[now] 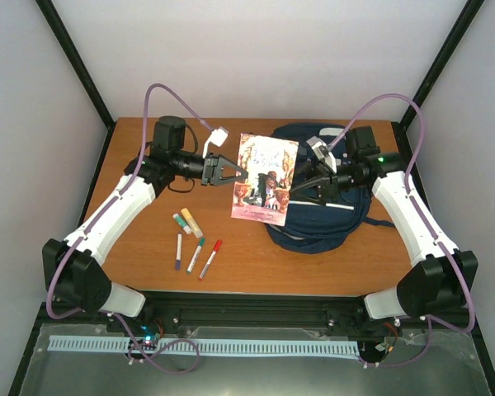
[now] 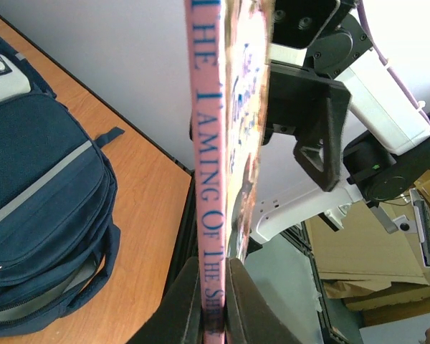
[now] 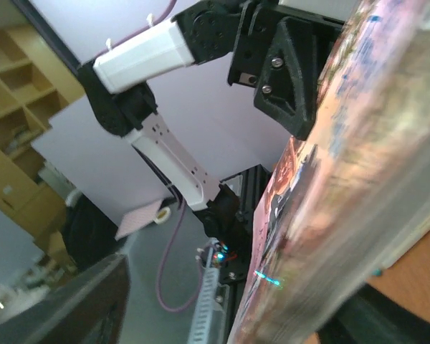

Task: Pack the student bag
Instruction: Pick up the book from the center of the board.

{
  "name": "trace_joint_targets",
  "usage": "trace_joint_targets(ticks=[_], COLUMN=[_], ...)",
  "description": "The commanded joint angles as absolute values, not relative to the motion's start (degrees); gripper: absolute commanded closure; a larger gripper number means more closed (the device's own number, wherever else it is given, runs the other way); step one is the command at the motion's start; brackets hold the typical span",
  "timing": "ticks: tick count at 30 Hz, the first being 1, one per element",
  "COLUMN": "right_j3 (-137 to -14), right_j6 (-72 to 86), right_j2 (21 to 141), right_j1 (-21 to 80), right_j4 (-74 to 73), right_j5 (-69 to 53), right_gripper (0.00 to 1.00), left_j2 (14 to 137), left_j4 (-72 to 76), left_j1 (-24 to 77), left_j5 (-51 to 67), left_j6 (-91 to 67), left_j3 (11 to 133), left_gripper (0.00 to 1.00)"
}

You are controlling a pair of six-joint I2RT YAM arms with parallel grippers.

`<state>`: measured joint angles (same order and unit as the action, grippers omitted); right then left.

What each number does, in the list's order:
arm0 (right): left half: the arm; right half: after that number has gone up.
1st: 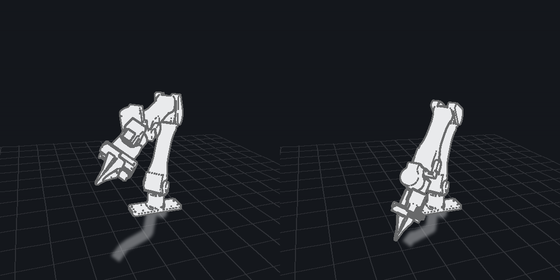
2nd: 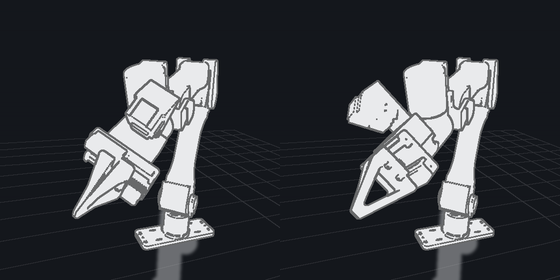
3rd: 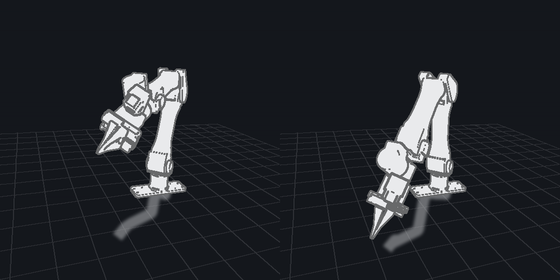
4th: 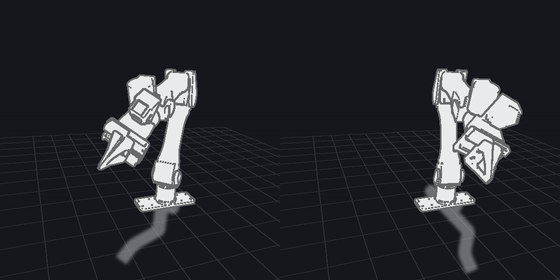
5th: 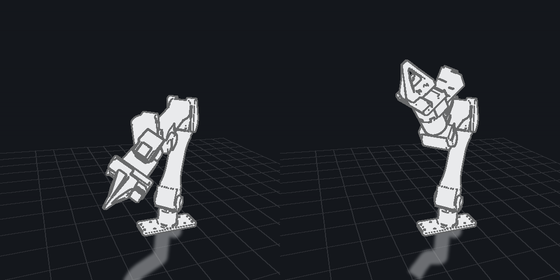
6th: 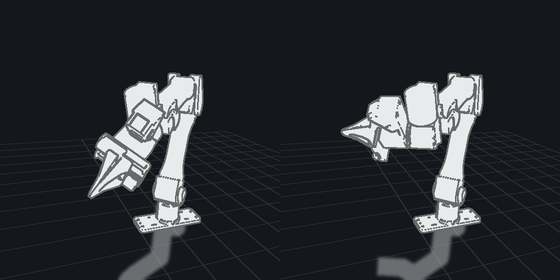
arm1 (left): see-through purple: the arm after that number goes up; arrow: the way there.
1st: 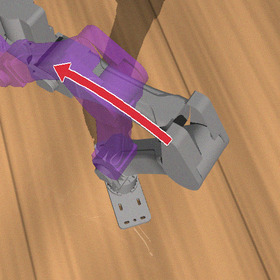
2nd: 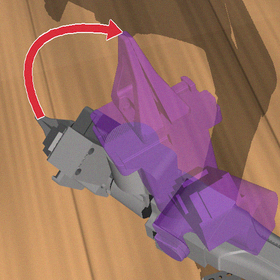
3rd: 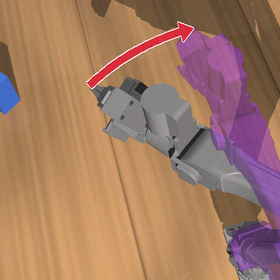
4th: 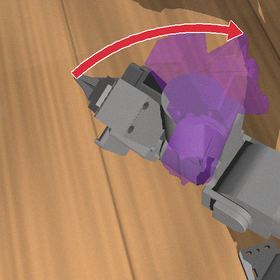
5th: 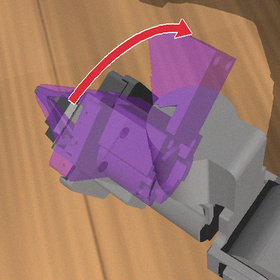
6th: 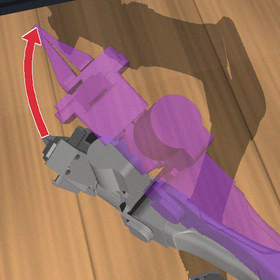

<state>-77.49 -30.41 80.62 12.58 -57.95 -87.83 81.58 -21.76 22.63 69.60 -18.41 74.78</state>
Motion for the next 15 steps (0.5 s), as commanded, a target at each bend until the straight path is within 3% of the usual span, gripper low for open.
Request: trace_joint_targets(ticks=[1,3,10,15], right_j3=[-78.7,-79.8,-85.0,-85.0], right_j6=[-30.2,-29.7,-29.1,-27.8], right_j2=[81.6,82.9,86.7,86.8], right_j1=[13.0,13.0,13.0,13.0], right_j4=[-57.3,-57.8,-60.8,-60.3], right_j5=[-96.5,-95.8,-95.2,-94.7], right_gripper=[0.38,0.44,0.43,0.49], left_j2=[81.3,80.9,81.4,80.9], left_j4=[-18.1,-17.1,-21.0,-17.3], left_j1=[23.0,23.2,28.7,28.9], left_j5=[68.5,68.3,64.8,60.0], left_j6=[-20.5,-20.8,-16.4,-20.1], left_j3=[76.2,75.8,79.0,79.0], left_gripper=[0.99,0.99,0.98,0.99])
